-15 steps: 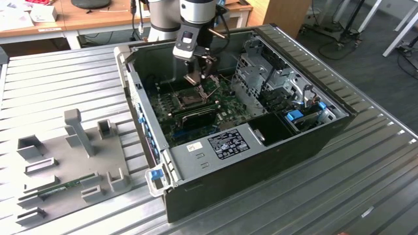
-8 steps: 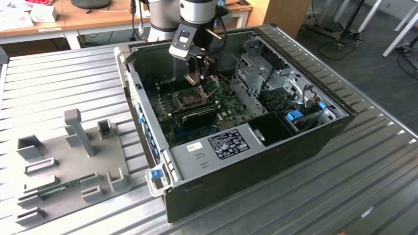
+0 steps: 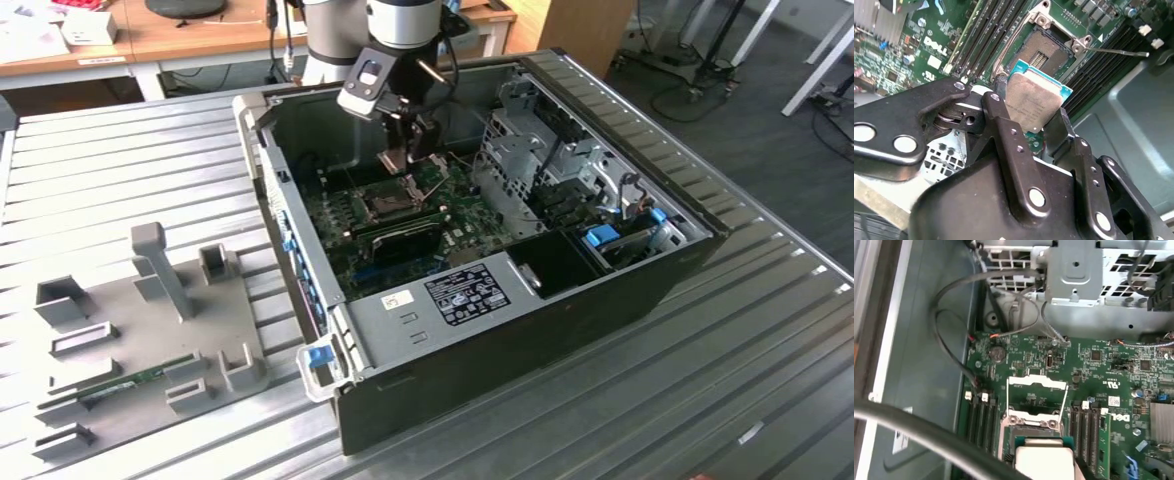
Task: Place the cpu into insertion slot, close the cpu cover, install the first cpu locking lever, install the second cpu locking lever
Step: 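Place the cpu into insertion slot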
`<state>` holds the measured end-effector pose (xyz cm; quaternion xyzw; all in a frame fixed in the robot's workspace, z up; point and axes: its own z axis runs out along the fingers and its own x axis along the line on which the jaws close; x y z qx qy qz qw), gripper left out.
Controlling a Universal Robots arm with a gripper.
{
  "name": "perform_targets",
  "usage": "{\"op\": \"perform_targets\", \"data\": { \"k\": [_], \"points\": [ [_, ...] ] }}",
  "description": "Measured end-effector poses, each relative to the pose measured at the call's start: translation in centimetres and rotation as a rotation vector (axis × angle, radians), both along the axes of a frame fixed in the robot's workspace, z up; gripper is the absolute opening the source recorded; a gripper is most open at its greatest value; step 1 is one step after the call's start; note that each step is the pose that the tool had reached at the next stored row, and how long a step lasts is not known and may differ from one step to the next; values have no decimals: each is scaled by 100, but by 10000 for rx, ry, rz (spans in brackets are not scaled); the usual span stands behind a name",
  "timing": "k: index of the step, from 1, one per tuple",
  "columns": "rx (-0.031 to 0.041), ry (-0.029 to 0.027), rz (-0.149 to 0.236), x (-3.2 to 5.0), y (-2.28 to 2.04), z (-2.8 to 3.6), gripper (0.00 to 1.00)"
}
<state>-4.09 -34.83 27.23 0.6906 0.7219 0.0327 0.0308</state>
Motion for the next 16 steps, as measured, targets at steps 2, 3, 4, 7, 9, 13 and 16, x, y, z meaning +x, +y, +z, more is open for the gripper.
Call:
{"op": "perform_targets", "data": {
  "k": [2, 3, 4, 7, 9, 13, 16],
  "points": [
    [1, 0, -255, 0, 0, -1, 54],
    [0, 0, -366, 0, 0, -1, 54],
    [0, 0, -473, 0, 0, -1, 54],
    [0, 0, -592, 0, 0, -1, 54],
    [0, 0, -594, 0, 0, -1, 54],
    [19, 0, -595, -6, 8, -3, 54],
    [109, 2, -595, -19, 15, -11, 54]
  ]
}}
